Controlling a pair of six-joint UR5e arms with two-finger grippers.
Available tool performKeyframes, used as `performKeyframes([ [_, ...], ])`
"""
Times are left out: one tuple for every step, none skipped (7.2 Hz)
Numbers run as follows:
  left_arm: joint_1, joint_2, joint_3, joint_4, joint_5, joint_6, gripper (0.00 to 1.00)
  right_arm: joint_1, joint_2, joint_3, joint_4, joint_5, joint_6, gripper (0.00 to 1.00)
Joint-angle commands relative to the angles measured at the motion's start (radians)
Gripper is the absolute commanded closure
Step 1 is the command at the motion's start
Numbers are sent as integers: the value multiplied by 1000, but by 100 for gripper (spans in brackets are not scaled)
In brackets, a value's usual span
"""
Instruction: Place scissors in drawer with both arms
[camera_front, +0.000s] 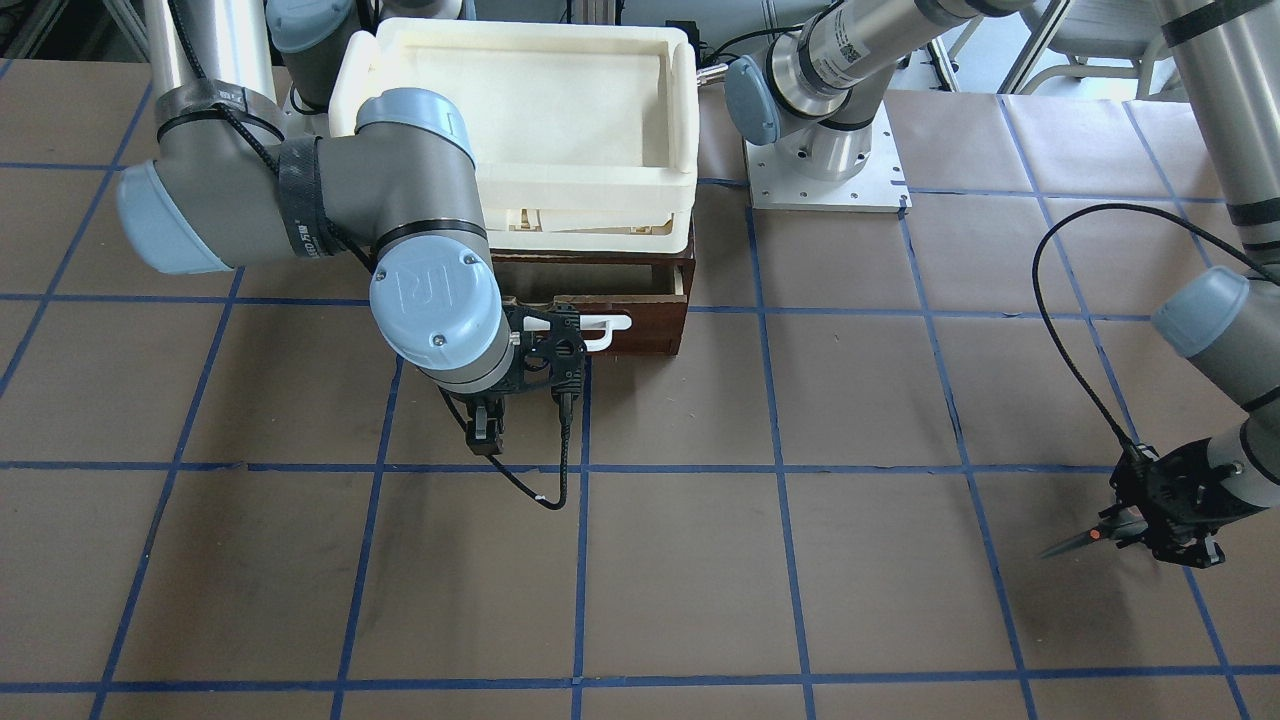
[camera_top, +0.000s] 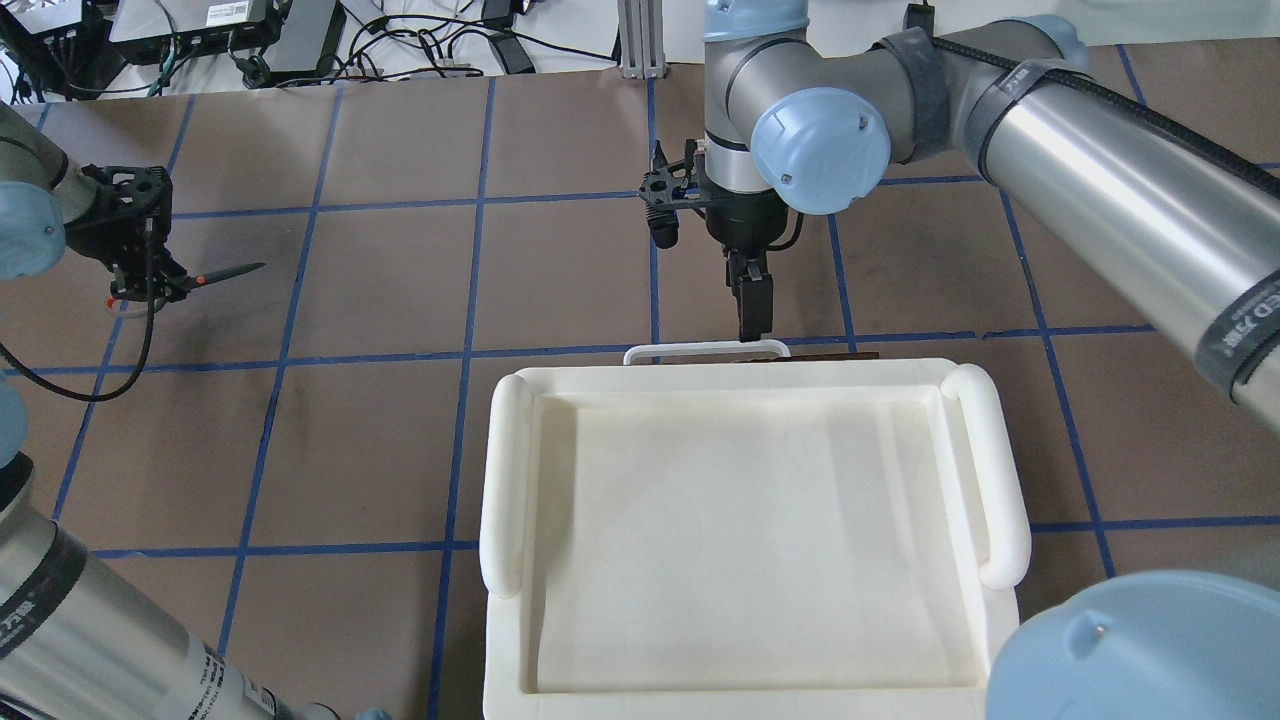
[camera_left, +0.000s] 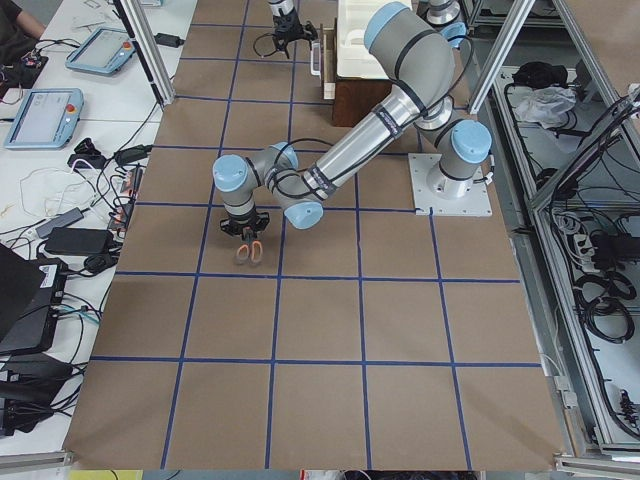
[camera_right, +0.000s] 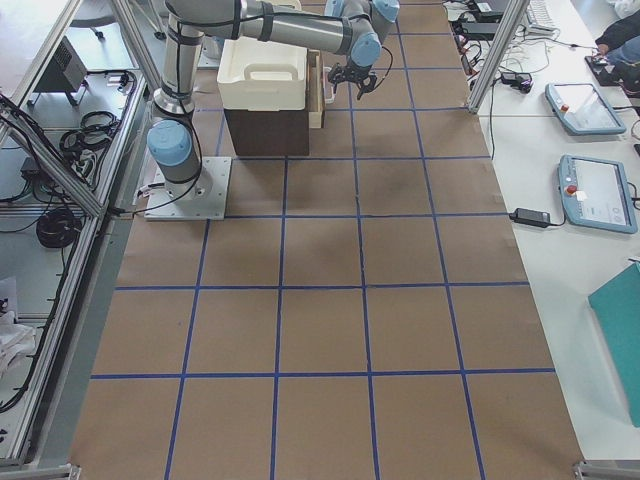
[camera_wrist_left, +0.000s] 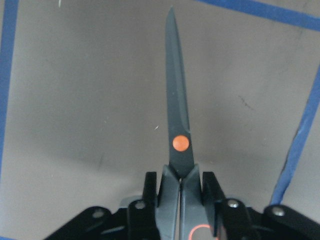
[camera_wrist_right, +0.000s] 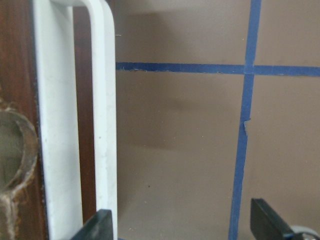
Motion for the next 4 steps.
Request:
performKeyframes([
  [-23,66,1,-77,1,-7,100,10,-2,-10,20,2,63,1],
  [-51,97,1,-103,4,-12,100,26,-2,-12,36,-1,70,1],
  [-75,128,1,-156,3,-47,100,31,4,-6,33,2,70,0],
  [-89,169,1,-228,1,-58,100,31,9,-2,28,2,66,0],
])
